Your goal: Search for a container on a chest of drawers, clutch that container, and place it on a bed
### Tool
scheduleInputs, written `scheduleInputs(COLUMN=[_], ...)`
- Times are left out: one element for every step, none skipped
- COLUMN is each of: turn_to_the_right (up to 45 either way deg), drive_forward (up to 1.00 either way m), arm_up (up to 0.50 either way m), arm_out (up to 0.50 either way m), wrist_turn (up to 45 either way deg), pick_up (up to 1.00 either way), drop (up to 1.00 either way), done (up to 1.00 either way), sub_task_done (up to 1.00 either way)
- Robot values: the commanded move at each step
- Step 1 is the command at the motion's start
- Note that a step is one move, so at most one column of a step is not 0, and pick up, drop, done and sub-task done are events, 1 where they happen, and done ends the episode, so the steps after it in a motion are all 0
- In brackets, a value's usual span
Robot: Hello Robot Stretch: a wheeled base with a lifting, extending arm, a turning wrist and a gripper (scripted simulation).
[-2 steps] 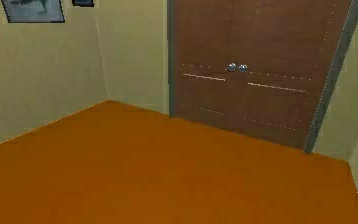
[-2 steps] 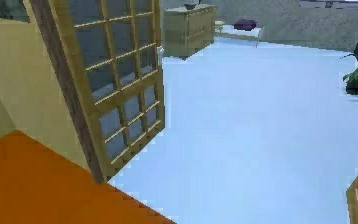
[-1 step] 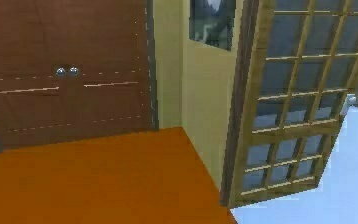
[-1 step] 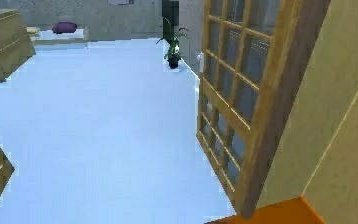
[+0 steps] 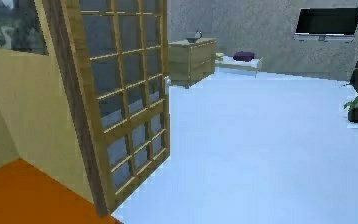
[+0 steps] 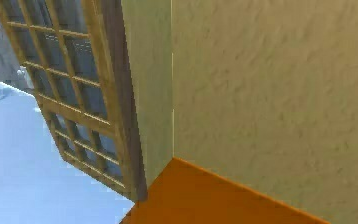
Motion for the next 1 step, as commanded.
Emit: scheduleInputs(turn_to_the_right=[21.0], drive_forward=[0.00], arm_up=[0.00], arm_out=[0.00], wrist_turn=[0.0], pick_up=[0.00], drop=[0.00], done=[0.00], sub_task_done=[0.00])
